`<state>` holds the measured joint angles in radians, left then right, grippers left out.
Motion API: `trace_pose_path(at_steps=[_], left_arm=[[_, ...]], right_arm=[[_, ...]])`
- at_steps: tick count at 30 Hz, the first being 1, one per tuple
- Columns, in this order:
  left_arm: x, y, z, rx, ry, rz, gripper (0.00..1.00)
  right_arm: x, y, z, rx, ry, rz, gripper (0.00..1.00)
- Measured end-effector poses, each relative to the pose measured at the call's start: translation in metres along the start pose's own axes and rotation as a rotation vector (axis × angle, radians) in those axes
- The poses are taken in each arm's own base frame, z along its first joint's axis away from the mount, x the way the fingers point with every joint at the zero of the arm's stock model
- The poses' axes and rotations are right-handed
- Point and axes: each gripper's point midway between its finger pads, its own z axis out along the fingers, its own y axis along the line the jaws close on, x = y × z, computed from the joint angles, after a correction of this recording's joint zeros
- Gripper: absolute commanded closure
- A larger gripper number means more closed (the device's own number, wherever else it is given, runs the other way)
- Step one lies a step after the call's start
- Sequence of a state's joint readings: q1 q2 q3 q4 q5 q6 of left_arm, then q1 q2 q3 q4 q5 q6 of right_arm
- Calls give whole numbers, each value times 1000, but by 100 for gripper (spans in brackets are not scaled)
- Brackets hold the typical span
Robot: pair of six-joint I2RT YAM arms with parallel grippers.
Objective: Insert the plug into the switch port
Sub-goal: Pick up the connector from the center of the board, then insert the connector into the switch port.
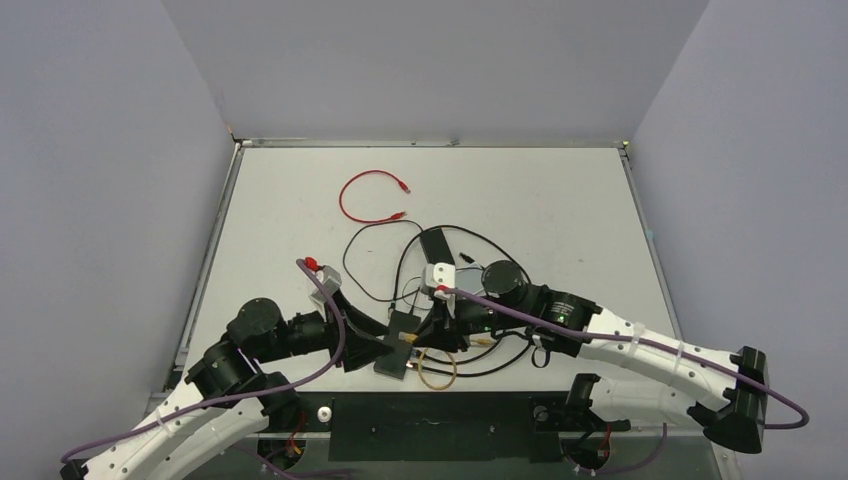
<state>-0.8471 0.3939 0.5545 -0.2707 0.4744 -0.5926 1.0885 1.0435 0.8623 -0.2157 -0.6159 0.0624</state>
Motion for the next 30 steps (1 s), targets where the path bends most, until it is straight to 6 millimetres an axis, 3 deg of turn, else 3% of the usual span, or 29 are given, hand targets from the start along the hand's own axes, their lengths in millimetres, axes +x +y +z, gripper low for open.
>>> trace_pose_path(at_steps=[4, 8, 15, 20, 22, 25, 28, 30], left_arm=[[-7, 8, -2, -52, -45, -3, 47], [-14, 15, -4, -103, -88, -10, 47], [-17, 23, -3, -145, -112, -28, 47], [-14, 28, 0, -162, -100, -37, 47], [-13, 31, 1, -170, -96, -40, 47], [-12, 38, 2, -196, -96, -48, 47], [-9, 48, 5, -240, -94, -65, 47], [-7, 60, 8, -291, -90, -85, 47]], right_arm=[[-6, -26, -25, 169, -23, -2, 100], [-35, -56, -69, 413, -122, -38, 100], [-109, -82, -165, 829, -347, -127, 100], [-134, -91, -238, 1122, -436, -168, 100], [-136, -94, -259, 1218, -426, -182, 100], [-123, -102, -269, 1298, -343, -197, 100], [-94, -116, -255, 1325, -202, -209, 100], [-63, -129, -237, 1318, -70, -214, 100]])
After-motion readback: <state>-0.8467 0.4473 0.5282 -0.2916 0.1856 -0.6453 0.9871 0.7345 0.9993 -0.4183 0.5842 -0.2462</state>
